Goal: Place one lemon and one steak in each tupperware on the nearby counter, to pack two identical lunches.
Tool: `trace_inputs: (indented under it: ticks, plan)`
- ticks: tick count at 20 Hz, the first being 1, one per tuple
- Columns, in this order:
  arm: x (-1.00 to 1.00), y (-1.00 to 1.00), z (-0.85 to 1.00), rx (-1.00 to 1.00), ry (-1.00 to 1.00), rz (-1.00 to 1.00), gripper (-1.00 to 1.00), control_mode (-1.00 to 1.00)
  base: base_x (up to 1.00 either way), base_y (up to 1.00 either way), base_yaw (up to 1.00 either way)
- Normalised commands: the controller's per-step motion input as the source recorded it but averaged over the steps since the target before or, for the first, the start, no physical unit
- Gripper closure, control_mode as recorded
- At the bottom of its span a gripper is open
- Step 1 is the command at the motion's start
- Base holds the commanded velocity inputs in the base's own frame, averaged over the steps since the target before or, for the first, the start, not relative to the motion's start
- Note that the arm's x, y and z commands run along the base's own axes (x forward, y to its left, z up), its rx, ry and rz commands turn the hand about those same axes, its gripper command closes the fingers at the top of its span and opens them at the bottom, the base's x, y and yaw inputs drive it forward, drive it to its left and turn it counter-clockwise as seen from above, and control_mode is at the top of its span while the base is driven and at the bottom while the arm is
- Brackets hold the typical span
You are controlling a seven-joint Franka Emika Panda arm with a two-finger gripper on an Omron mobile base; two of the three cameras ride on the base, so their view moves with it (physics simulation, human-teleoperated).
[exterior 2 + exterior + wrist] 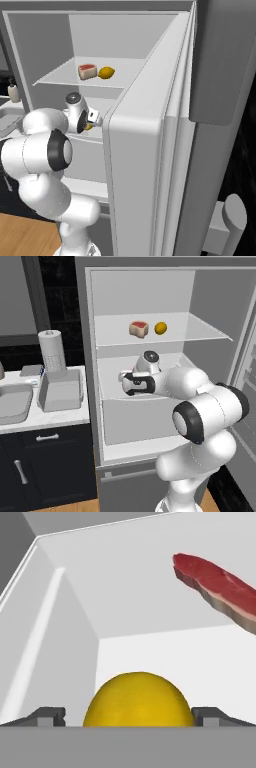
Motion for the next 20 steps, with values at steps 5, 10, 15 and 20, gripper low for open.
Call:
trace_inputs:
  ticks: [5,10,15,20]
  plan:
    - [0.13,0.01,-0.59,-0.05,0.06,0.0,1.0,-1.0,0.0,0.0,0.0]
    - [0.02,0.0,-0.51,-0.04,0.02,0.0,1.0,-1.0,0.0,0.0,0.0]
    - [-0.35,0.0,-0.13,-0.02,0.01,0.01,1.0,-1.0,0.0,0.0,0.0]
    - [-1.0,0.0,0.07,0.0,-0.28,0.03,1.0,-1.0,0.0,0.0,0.0]
